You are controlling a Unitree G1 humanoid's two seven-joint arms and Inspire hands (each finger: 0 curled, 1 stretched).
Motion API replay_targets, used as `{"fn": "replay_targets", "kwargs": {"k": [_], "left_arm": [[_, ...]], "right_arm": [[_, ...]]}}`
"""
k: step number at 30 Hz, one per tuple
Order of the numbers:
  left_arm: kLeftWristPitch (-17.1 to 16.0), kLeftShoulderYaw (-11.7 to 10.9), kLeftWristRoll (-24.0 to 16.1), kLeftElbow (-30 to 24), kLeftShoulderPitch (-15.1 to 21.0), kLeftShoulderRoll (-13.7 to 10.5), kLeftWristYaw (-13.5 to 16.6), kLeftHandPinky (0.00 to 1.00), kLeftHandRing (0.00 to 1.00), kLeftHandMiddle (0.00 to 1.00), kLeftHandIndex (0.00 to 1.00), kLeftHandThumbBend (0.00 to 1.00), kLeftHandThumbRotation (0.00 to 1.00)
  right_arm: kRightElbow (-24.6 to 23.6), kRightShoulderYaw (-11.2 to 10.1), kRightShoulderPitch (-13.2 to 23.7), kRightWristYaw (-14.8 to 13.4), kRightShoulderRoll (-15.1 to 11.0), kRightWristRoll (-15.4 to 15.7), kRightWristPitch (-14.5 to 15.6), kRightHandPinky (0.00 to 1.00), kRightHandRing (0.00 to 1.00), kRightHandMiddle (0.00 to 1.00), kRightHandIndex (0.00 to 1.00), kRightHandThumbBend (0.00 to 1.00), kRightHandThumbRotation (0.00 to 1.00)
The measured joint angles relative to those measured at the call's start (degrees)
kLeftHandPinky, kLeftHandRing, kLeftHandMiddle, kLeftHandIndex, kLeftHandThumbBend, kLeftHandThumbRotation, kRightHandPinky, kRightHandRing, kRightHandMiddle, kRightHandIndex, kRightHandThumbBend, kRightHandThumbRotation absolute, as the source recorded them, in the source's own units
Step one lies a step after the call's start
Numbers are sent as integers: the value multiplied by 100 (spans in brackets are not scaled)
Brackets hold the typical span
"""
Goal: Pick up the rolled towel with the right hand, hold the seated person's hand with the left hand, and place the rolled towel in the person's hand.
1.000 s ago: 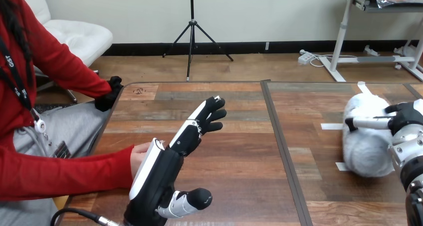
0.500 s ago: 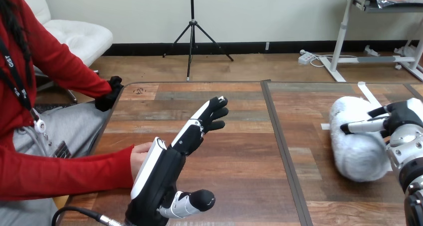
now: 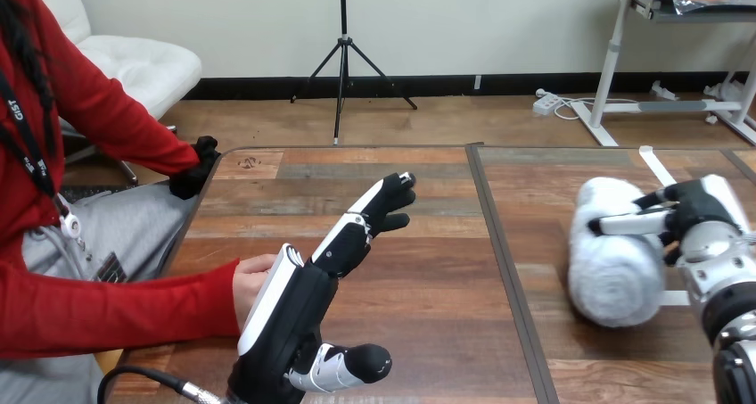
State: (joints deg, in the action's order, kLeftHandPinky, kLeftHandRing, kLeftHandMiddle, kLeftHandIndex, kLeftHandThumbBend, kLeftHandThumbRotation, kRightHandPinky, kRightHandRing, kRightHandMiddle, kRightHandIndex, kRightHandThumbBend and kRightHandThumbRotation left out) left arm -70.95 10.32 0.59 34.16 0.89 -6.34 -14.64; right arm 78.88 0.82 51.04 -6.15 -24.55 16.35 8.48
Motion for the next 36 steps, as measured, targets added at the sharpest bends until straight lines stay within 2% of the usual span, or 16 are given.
{"fn": "replay_targets", "kwargs": {"k": [1,7,8,10,15,18,21,27,30,33,36], "left_arm": [[0,-5,-8,0,0,2,4,83,89,92,91,100,89],[-11,-17,-15,0,0,-1,13,83,89,92,91,100,90],[-13,-17,-16,0,0,0,14,82,89,92,91,100,90],[-13,-17,-16,0,0,-2,16,82,89,92,91,100,90],[-15,-18,-17,0,0,-2,21,83,89,92,91,100,90],[-15,-18,-19,0,3,0,23,82,88,92,91,100,90],[-15,-18,-20,0,5,6,26,82,89,92,91,100,90],[-16,-17,-12,0,6,8,28,82,89,92,92,100,89],[-16,-15,0,0,6,3,26,82,89,92,92,100,89],[-16,-16,2,0,6,2,26,82,89,92,91,100,89],[-16,-19,-8,0,6,3,30,82,89,91,91,100,89]], "right_arm": [[0,-15,0,28,11,-32,-25,6,13,24,54,63,0],[0,-61,-1,173,76,-94,-156,6,12,23,69,62,0],[0,-71,0,189,88,-99,-175,4,10,19,52,60,0],[0,-118,-2,241,112,-179,-227,3,8,17,40,59,0],[0,-319,-4,445,165,-474,-317,2,6,14,28,58,0],[0,-371,-22,538,211,-547,-391,1,5,12,31,59,0],[0,-448,-58,696,237,-692,-535,0,4,10,23,56,0],[-3,-637,-158,1126,284,-1005,-897,1,5,10,17,67,0],[-3,-660,-198,1277,323,-1109,-1026,1,5,10,15,67,0],[-14,-711,-258,1403,375,-1221,-1207,1,5,10,13,63,0],[-48,-776,-317,1506,426,-1319,-1337,2,6,11,13,64,0]]}}
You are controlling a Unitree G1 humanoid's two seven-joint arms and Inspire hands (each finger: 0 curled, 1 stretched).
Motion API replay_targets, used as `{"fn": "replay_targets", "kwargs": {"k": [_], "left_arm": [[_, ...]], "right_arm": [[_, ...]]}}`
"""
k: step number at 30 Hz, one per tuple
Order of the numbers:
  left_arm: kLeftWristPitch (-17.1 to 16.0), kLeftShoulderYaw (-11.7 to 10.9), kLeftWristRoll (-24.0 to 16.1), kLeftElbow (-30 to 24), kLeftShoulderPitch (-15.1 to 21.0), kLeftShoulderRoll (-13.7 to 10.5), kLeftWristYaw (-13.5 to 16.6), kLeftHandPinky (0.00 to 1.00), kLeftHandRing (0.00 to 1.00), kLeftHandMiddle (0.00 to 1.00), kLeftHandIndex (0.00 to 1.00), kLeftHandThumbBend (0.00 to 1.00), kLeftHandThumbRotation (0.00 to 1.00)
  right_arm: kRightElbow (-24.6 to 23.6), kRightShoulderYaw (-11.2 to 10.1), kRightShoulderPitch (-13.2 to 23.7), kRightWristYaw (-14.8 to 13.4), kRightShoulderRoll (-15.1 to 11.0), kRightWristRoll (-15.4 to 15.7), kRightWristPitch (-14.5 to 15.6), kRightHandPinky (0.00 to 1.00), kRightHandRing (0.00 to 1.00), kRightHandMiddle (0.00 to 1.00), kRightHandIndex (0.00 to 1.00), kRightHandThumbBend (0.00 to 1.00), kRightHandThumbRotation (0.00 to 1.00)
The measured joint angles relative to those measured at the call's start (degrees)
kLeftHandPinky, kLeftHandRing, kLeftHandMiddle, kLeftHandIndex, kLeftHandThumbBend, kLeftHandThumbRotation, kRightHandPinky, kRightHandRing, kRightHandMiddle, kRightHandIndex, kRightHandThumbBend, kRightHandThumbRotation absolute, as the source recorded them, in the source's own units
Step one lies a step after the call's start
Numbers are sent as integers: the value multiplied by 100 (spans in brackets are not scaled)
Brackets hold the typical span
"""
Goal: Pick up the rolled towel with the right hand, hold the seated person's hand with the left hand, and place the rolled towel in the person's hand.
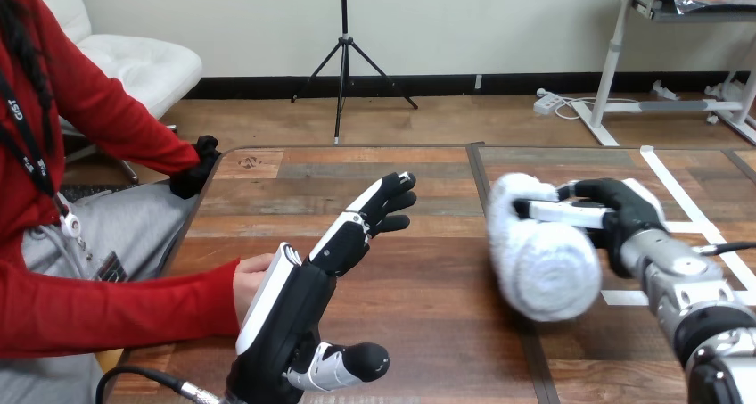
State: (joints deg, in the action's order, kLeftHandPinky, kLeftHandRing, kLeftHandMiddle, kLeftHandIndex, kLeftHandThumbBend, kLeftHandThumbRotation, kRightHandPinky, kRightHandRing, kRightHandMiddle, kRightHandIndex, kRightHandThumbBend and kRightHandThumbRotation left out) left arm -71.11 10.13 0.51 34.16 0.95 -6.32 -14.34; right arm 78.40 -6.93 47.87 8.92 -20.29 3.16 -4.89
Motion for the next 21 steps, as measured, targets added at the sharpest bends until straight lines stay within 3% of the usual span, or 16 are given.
{"fn": "replay_targets", "kwargs": {"k": [7,21], "left_arm": [[0,-7,-16,-1,0,-2,6,82,88,91,91,100,90],[0,-27,-32,-5,1,-20,8,83,89,92,91,100,89]], "right_arm": [[-110,-132,-144,340,80,-273,-267,1,5,9,10,59,0],[-597,-224,-397,509,201,-406,-716,0,4,7,8,49,0]]}}
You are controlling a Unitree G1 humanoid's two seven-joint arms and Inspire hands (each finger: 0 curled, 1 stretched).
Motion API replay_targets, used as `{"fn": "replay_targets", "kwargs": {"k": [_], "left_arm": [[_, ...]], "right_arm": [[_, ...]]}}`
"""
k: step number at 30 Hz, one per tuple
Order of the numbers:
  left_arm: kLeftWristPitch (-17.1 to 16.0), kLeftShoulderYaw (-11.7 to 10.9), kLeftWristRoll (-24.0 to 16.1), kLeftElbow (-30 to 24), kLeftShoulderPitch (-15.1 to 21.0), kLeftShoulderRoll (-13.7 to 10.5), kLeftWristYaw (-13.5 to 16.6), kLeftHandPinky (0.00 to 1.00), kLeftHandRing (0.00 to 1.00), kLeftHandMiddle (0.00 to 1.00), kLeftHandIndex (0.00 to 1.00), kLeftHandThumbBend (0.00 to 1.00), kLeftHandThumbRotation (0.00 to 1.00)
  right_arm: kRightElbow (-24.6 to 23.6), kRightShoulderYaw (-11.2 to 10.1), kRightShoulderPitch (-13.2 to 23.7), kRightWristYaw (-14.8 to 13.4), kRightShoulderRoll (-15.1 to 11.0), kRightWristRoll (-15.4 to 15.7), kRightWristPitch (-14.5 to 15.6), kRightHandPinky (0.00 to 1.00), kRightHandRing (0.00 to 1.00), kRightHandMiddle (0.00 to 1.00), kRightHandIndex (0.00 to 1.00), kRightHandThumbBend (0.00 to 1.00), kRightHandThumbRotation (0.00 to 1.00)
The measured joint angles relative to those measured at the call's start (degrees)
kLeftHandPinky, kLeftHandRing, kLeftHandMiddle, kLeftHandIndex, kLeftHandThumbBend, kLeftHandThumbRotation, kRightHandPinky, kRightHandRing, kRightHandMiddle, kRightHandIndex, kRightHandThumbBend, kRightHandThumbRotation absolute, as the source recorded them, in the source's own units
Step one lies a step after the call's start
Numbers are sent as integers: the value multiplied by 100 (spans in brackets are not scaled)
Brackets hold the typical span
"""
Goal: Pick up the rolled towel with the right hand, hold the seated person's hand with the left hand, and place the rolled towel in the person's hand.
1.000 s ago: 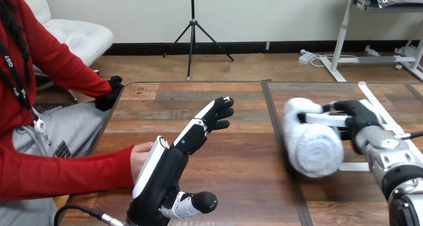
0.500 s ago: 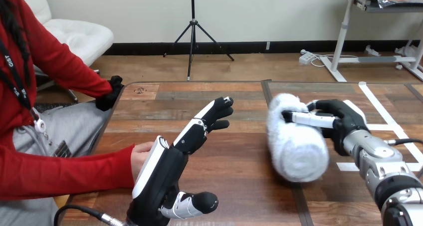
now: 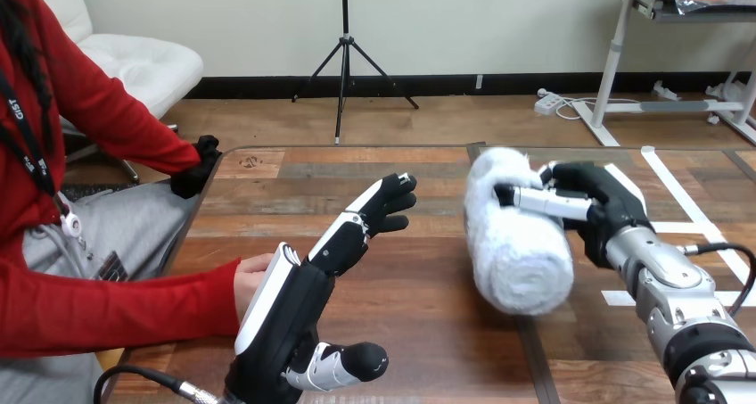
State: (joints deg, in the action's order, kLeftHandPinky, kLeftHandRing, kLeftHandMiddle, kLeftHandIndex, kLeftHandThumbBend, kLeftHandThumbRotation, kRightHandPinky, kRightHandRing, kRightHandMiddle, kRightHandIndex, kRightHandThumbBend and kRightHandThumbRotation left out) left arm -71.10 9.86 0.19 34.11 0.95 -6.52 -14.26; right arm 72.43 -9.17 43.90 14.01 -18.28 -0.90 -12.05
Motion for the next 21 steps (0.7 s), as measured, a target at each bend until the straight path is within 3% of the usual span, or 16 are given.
{"fn": "replay_targets", "kwargs": {"k": [9,14,21], "left_arm": [[0,-1,3,-4,0,-9,-1,82,88,91,91,100,89],[1,3,30,-9,-1,-11,-8,83,89,91,91,100,89],[10,8,64,-11,-1,-24,-23,84,89,92,91,100,88]], "right_arm": [[-284,-66,-118,194,0,-186,-254,1,5,9,9,48,0],[-467,-155,-207,414,0,-392,-349,1,4,8,8,44,0],[-687,-247,-388,767,7,-618,-701,1,4,7,7,42,0]]}}
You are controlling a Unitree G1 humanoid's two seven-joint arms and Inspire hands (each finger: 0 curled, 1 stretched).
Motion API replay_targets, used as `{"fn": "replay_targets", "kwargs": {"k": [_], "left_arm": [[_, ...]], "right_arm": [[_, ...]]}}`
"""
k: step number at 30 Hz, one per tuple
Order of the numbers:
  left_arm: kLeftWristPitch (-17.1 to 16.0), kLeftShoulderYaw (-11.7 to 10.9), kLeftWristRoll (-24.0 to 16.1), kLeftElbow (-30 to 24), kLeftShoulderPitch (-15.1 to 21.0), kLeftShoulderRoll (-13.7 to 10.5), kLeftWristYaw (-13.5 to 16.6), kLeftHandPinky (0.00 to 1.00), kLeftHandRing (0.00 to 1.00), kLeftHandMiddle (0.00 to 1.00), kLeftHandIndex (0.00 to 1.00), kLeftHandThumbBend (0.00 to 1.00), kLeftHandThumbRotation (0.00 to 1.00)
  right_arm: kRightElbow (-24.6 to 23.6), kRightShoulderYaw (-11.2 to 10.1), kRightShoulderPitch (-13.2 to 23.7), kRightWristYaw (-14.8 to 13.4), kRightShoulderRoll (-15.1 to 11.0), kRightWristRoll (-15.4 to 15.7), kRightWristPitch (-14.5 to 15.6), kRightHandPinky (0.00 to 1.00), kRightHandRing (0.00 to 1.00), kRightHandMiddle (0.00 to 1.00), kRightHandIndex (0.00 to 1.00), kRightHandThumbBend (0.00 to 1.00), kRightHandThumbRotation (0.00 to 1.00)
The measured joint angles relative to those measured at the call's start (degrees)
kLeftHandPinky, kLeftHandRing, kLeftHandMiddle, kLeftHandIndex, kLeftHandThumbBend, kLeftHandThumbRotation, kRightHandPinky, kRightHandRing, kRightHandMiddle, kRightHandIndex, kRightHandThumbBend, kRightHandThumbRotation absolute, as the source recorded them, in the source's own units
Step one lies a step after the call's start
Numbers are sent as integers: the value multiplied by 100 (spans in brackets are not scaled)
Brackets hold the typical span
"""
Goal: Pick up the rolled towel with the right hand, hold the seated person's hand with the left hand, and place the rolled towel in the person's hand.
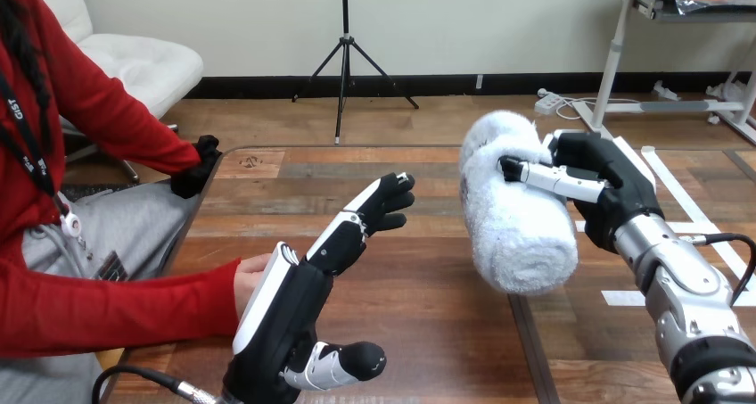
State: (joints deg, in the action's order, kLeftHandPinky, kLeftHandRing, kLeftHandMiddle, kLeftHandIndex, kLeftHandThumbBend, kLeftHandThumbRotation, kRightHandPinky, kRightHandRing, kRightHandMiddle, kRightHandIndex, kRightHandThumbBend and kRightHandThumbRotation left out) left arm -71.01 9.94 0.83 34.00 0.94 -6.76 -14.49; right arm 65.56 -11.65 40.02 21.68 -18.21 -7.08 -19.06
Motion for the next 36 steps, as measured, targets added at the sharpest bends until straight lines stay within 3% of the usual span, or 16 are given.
{"fn": "replay_targets", "kwargs": {"k": [21,31,36], "left_arm": [[35,-101,-49,-6,-20,-22,23,86,90,92,92,100,89],[51,-206,-96,-62,-80,-77,32,88,91,92,93,100,87],[98,-263,-176,-170,-130,-130,80,86,90,92,92,100,85]], "right_arm": [[-249,-131,-352,608,53,-426,-792,1,5,8,7,44,0],[-324,-126,-513,602,61,-359,-1422,1,5,8,7,46,0],[-434,-63,-620,407,61,-166,-1763,2,6,8,7,49,0]]}}
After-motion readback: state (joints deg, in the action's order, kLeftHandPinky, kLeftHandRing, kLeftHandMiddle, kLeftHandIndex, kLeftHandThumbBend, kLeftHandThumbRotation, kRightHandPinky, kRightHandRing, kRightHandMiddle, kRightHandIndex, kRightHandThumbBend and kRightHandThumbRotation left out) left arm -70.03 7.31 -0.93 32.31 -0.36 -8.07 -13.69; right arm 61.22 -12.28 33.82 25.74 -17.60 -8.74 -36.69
